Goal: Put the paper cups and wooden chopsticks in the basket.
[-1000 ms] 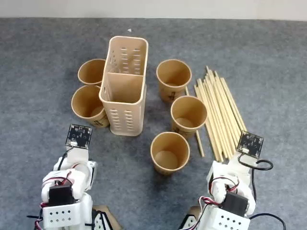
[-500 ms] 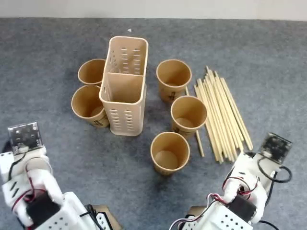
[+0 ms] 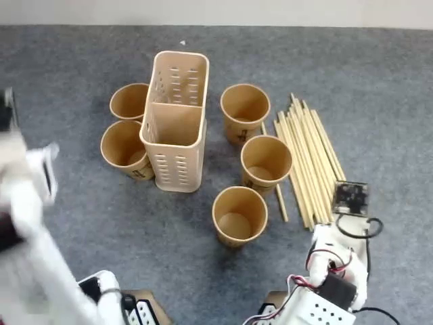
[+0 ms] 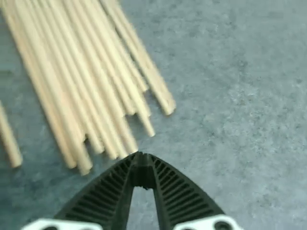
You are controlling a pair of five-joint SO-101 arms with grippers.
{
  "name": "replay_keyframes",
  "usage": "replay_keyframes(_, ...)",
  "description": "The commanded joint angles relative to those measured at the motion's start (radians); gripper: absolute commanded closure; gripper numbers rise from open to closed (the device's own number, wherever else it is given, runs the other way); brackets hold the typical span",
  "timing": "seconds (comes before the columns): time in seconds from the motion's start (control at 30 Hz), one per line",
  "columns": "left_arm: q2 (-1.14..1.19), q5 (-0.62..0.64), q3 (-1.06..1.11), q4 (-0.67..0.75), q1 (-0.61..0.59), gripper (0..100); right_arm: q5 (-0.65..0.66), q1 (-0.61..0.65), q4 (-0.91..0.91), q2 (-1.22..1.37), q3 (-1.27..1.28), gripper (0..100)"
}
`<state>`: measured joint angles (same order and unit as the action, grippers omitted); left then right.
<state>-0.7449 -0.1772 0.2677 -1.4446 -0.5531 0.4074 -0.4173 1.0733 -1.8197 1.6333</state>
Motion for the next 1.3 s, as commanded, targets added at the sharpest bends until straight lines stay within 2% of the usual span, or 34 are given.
replay_keyframes(0.0,0.424,0.066,-0.305,-0.124,0.077,75,-0.037,0.105,0.071,-0.015,-0.051,98.8)
replay_keyframes(0.1,0.611,0.098,-0.470,-0.221,0.137,75,-0.060,0.160,0.056,-0.015,-0.051,96.1)
replay_keyframes(0.2,0.716,0.100,-0.573,-0.275,0.188,75,-0.060,0.163,0.056,-0.015,-0.061,90.1)
replay_keyframes(0.3,0.750,0.101,-0.615,-0.290,0.213,75,-0.055,0.165,0.019,-0.015,-0.110,86.5)
replay_keyframes(0.47,0.759,0.101,-0.615,-0.299,0.260,75,-0.060,0.179,-0.013,0.035,-0.220,86.4)
replay_keyframes(0.57,0.760,0.115,-0.615,-0.295,0.265,75,-0.069,0.228,-0.015,0.189,-0.343,86.4)
replay_keyframes(0.77,0.785,0.118,-0.618,-0.293,0.262,75,-0.221,0.331,-0.016,0.664,-0.711,86.4)
replay_keyframes(0.9,0.875,0.115,-0.616,-0.267,0.259,75,-0.265,0.395,-0.016,0.924,-0.878,86.4)
replay_keyframes(1.07,1.007,0.114,-0.622,-0.195,0.265,75,-0.310,0.463,-0.054,1.102,-0.986,86.4)
replay_keyframes(1.27,1.124,0.112,-0.622,-0.114,0.262,76,-0.359,0.575,-0.128,1.218,-0.990,86.4)
